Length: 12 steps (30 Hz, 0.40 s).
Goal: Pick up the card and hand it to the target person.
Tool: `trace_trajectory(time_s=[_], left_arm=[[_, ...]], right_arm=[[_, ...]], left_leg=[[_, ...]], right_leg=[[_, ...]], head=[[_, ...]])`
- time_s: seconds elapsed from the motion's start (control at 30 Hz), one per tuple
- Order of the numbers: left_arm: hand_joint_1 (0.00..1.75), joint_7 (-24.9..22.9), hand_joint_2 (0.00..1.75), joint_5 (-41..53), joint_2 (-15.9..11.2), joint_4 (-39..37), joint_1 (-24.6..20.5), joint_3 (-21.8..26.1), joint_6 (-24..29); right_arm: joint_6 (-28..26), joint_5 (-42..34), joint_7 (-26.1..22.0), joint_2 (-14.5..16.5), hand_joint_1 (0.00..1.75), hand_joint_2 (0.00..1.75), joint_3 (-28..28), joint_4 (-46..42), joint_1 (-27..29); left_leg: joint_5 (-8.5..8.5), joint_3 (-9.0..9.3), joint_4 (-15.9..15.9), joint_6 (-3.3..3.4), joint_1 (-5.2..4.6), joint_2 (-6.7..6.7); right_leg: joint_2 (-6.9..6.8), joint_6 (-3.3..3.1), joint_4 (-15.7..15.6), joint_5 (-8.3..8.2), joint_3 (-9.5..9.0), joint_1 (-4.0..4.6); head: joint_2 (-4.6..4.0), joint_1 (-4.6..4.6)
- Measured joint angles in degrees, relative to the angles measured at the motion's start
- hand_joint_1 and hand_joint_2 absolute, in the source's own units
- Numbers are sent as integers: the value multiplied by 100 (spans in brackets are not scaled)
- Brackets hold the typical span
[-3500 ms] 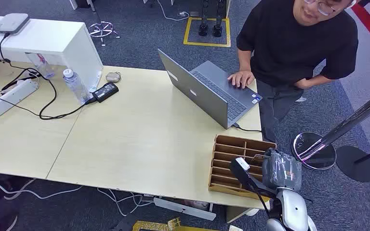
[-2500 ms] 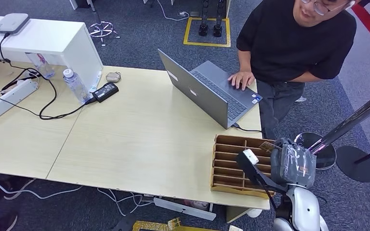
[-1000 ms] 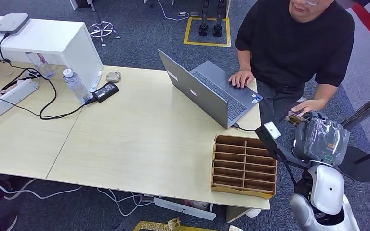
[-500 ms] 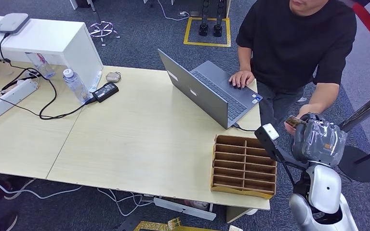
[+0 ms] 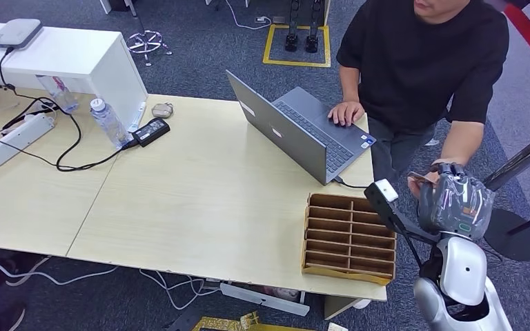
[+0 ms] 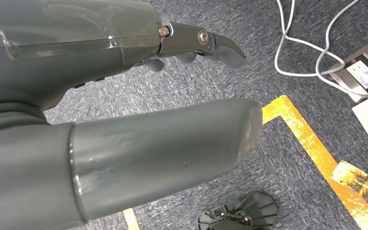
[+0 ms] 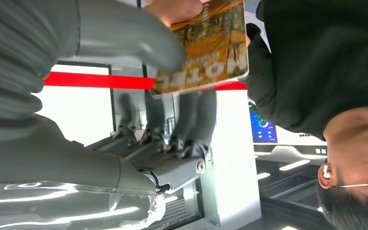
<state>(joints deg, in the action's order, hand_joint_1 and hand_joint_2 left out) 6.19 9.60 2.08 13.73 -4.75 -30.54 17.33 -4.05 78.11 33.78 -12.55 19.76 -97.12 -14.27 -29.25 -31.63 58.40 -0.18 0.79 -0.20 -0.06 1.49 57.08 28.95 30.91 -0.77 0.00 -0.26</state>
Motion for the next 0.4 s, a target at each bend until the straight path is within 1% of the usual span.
trace_trajectory(time_s=[0.4], left_arm=[[0, -2, 0, -4, 0, 0, 0, -4, 3]], right_arm=[[34, 24, 16, 0, 0, 175, -1, 51, 25]], left_leg=[[0, 0, 0, 0, 0, 0]], right_leg=[[0, 0, 0, 0, 0, 0]], head=[[0, 0]])
